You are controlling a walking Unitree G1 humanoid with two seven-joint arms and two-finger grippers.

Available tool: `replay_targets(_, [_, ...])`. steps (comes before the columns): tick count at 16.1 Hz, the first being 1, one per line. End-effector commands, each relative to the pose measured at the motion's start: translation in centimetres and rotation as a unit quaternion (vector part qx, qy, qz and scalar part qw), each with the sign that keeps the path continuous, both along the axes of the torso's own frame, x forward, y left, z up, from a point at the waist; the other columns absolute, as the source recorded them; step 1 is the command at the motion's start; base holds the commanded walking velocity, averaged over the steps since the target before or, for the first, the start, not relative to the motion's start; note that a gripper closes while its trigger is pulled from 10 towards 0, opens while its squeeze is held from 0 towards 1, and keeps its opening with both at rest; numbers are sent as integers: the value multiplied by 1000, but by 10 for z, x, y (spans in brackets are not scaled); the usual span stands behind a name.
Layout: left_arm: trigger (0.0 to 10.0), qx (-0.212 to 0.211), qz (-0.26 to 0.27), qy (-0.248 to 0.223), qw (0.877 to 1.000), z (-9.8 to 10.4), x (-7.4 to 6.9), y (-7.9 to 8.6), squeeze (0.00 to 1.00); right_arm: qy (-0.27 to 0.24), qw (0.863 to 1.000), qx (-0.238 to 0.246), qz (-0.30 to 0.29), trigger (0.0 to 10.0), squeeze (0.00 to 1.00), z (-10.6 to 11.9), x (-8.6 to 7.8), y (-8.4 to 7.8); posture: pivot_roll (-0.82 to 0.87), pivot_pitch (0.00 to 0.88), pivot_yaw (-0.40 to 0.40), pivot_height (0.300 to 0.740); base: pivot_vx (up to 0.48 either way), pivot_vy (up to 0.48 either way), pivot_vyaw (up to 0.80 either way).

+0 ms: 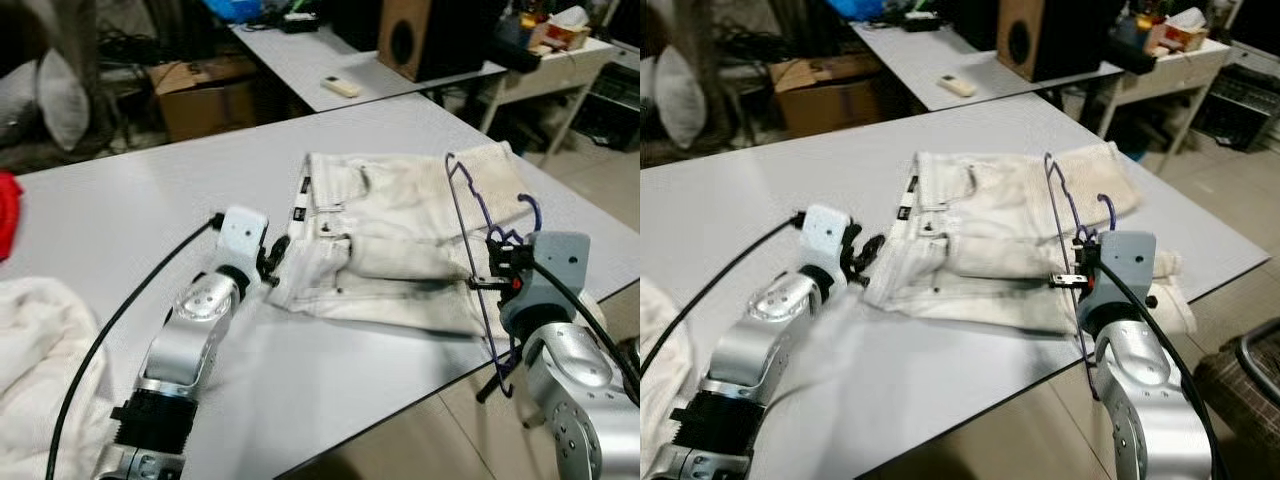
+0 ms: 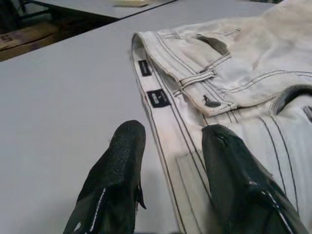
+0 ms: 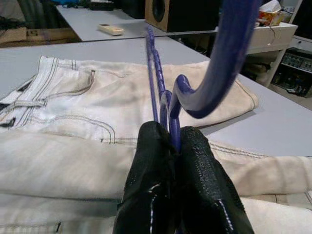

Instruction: Hang hanger

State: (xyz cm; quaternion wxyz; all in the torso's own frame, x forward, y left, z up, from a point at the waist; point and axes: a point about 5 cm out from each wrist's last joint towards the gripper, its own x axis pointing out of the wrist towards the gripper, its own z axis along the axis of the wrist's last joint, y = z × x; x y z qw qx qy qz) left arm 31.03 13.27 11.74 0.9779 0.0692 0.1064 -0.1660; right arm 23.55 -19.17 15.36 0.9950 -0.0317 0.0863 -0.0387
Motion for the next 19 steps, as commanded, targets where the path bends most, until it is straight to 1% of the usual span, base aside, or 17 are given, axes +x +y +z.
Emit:
replay_targets(1, [10000, 10, 9, -8, 1000, 3, 6, 1, 0, 16, 999, -10, -27, 10000, 0, -3, -1, -12, -116, 0, 10, 740, 0, 0, 0])
replay_targets(2, [10000, 13, 11, -8, 1000, 4, 8, 1, 0, 21, 999, -11, -35, 10000, 0, -4, -2, -16, -116, 0, 10, 740, 0, 0, 0])
replay_targets(3, [10000, 22, -4, 8, 1000, 2, 14, -1, 0, 30, 997, -23, -60, 10000, 0, -1, -2, -32, -119, 0, 12, 740, 0, 0, 0])
replay_targets(4, [10000, 14, -12, 20, 1000, 1, 16, -3, 0, 32, 997, -32, -69, 10000, 0, 1, -2, -38, -121, 0, 14, 740, 0, 0, 0])
replay_targets(5, [10000, -43, -31, 53, 997, -2, 16, -6, 0, 31, 994, -43, -92, 10000, 0, 7, -3, -54, -128, 0, 19, 740, 0, 0, 0])
replay_targets(6, [10000, -96, -40, 74, 992, -2, 16, -7, 0, 29, 993, -47, -101, 10000, 0, 10, -3, -60, -129, 0, 21, 740, 0, 0, 0])
replay_targets(7, [10000, -150, -51, 91, 983, -1, 16, -7, 0, 29, 992, -51, -111, 10000, 0, 14, -4, -69, -130, 0, 21, 740, 0, 0, 0])
replay_targets(8, [10000, -174, -59, 96, 978, -1, 17, -6, 1000, 36, 992, -55, -108, 10000, 0, 14, -5, -73, -130, 0, 21, 740, 0, 0, 0])
replay_targets(9, [10000, -182, -55, 103, 976, -4, 20, -4, 1000, 45, 992, -60, -102, 10000, 0, 13, -7, -76, -131, 0, 21, 740, 0, 0, 0])
replay_targets(10, [10000, -174, -68, 109, 976, -6, 20, -5, 1000, 55, 991, -63, -100, 10000, 0, 12, -9, -78, -133, 0, 22, 740, 0, 0, 0])
replay_targets(12, [10000, -140, -83, 120, 979, -12, 22, -8, 1000, 68, 990, -66, -109, 10000, 0, 10, -12, -82, -134, 0, 25, 740, 0, 0, 0])
replay_targets(14, [10000, -117, -122, 152, 974, -20, 18, -16, 1000, 81, 987, -68, -117, 10000, 0, 8, -16, -86, -141, 0, 39, 740, 0, 0, 0])
replay_targets(15, [10000, -123, -132, 158, 971, -21, 17, -19, 1000, 84, 987, -69, -118, 10000, 0, 8, -17, -87, -142, 0, 42, 740, 0, 0, 0])
replay_targets(16, [7412, -142, -151, 162, 965, -20, 16, -24, 1000, 86, 987, -69, -119, 10000, 0, 8, -19, -88, -145, 0, 46, 740, 0, 0, 0])
replay_targets(17, [0, -151, -163, 162, 962, -19, 16, -26, 933, 87, 987, -67, -119, 10000, 0, 8, -20, -88, -145, 2, 51, 740, 0, 0, 0])
replay_targets(18, [0, -154, -166, 162, 960, -19, 16, -27, 600, 87, 987, -67, -120, 10000, 0, 7, -20, -88, -145, 2, 51, 740, 0, 0, 0])
replay_targets(19, [0, -148, -168, 162, 961, -20, 16, -28, 0, 87, 987, -65, -118, 10000, 0, 7, -21, -85, -146, 3, 54, 740, 0, 0, 0])
